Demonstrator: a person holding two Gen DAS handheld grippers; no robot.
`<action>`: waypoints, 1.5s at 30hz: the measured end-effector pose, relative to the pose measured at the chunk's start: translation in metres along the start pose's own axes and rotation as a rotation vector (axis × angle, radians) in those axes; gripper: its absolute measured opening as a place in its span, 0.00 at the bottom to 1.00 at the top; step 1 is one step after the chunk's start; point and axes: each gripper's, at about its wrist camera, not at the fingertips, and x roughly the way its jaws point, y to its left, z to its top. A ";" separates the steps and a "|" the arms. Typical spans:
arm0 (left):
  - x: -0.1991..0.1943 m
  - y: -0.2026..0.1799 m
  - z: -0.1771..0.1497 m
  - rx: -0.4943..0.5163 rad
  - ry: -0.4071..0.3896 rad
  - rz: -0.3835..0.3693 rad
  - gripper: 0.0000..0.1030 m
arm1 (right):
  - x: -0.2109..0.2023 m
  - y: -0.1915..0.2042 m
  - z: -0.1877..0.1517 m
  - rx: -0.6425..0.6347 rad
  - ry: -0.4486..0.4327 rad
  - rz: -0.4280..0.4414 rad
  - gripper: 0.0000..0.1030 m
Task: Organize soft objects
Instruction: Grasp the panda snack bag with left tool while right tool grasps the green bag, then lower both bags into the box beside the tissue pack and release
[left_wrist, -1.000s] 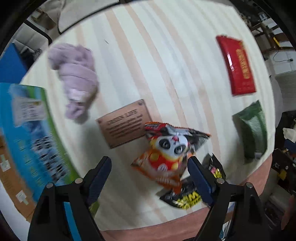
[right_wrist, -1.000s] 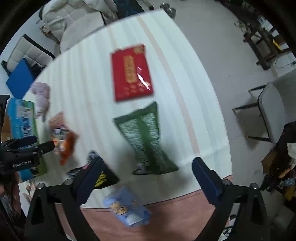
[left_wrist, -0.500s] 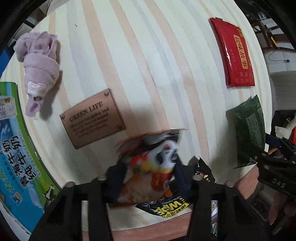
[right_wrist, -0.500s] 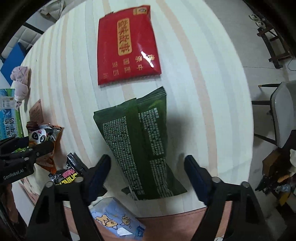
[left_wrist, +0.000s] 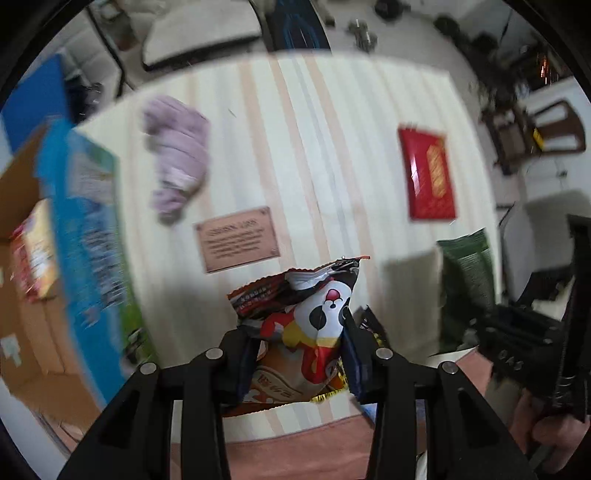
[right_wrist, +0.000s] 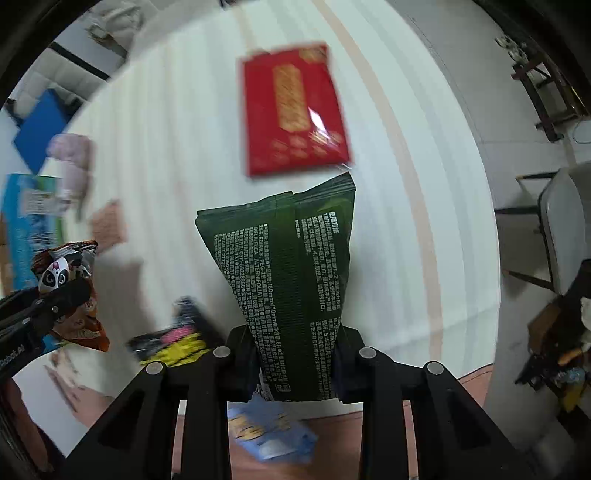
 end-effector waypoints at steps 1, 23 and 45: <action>-0.015 0.004 -0.009 -0.006 -0.030 -0.006 0.36 | -0.013 0.010 -0.006 -0.011 -0.020 0.027 0.31; -0.183 0.258 -0.083 -0.317 -0.272 0.052 0.36 | -0.129 0.341 -0.074 -0.400 -0.159 0.248 0.31; -0.071 0.402 0.026 -0.340 -0.030 0.128 0.36 | 0.004 0.441 0.033 -0.245 -0.157 -0.010 0.31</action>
